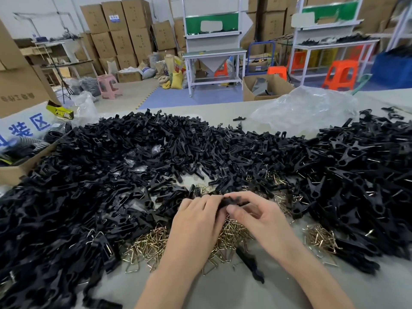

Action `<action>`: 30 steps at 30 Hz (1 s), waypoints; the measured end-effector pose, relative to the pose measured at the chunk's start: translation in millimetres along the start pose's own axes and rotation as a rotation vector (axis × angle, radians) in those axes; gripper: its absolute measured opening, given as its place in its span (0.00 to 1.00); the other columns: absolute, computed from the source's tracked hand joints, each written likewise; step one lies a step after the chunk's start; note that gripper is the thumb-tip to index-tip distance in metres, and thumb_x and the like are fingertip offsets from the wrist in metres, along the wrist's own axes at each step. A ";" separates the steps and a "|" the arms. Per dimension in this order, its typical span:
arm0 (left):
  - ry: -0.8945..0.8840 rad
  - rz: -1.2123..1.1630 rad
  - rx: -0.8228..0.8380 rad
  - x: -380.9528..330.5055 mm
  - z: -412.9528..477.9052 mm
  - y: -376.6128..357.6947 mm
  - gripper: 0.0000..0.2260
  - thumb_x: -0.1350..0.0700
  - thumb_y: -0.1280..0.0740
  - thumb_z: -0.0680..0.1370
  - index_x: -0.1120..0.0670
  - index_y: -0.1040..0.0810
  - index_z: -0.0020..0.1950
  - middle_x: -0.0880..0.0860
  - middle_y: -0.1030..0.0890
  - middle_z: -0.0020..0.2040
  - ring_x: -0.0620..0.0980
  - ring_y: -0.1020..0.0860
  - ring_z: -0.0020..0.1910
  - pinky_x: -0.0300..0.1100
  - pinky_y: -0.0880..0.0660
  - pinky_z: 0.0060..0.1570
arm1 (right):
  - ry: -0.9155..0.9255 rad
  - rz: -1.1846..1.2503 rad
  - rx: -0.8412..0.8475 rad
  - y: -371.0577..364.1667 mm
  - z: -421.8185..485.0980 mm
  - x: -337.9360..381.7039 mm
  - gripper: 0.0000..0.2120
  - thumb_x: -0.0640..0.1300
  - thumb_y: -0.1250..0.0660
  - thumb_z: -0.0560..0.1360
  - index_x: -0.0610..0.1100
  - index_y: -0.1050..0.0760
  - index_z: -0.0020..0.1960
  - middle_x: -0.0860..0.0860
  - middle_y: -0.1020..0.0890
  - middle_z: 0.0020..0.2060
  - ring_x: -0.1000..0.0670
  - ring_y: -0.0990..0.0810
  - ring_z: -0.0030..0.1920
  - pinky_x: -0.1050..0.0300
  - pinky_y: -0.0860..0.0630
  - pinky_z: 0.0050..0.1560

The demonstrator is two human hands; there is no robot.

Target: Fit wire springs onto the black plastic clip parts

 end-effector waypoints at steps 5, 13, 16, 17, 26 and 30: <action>-0.010 -0.060 -0.002 -2.6 0.8 1.8 0.15 0.50 0.35 0.81 0.53 0.24 0.66 0.43 0.17 0.45 0.41 0.25 0.44 0.36 0.30 0.47 | -0.004 0.073 -0.058 5.9 1.5 -1.7 0.06 0.43 0.33 0.80 0.53 0.19 0.50 0.53 0.14 0.47 0.55 0.16 0.47 0.63 0.21 0.48; 0.323 -0.452 -0.136 28.4 -7.8 13.8 0.27 0.34 0.38 0.75 0.22 0.49 0.68 0.35 0.20 0.42 0.37 0.21 0.35 0.29 0.27 0.37 | -0.139 0.399 -0.191 23.7 6.0 -17.5 0.07 0.36 0.38 0.82 0.41 0.22 0.55 0.43 0.13 0.47 0.45 0.14 0.44 0.56 0.17 0.42; 0.349 -0.449 -0.084 28.1 -11.0 8.9 0.21 0.28 0.40 0.74 0.21 0.44 0.63 0.34 0.22 0.42 0.40 0.23 0.31 0.33 0.28 0.32 | -0.146 0.407 -0.137 20.4 5.5 -20.6 0.07 0.37 0.36 0.82 0.44 0.20 0.54 0.43 0.14 0.49 0.44 0.15 0.46 0.54 0.17 0.45; 0.335 -0.440 -0.057 25.5 -11.0 6.7 0.18 0.27 0.43 0.75 0.26 0.39 0.64 0.34 0.22 0.40 0.40 0.24 0.30 0.34 0.31 0.30 | -0.142 0.395 -0.114 18.7 5.5 -20.4 0.07 0.38 0.35 0.82 0.46 0.19 0.53 0.43 0.14 0.50 0.44 0.15 0.47 0.54 0.17 0.46; 0.421 -0.721 0.072 13.3 -12.6 -13.0 0.15 0.48 0.45 0.85 0.42 0.32 0.71 0.38 0.22 0.47 0.38 0.23 0.44 0.34 0.29 0.46 | -0.138 0.380 -0.019 9.5 4.7 -15.6 0.11 0.47 0.31 0.73 0.52 0.16 0.54 0.44 0.14 0.52 0.47 0.15 0.49 0.53 0.17 0.51; 0.463 -0.909 0.051 8.4 -11.6 -15.3 0.14 0.54 0.43 0.85 0.43 0.30 0.70 0.48 0.19 0.42 0.45 0.22 0.37 0.39 0.23 0.41 | -0.126 0.363 0.000 8.2 5.1 -16.9 0.11 0.45 0.30 0.77 0.51 0.16 0.58 0.45 0.14 0.52 0.45 0.15 0.53 0.51 0.18 0.55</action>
Point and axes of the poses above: each hand's wrist, its own z-axis towards the middle knuckle, its own y-axis out of the back of the hand, x = y × z, the point moved 8 cm from there along z, towards the middle knuckle
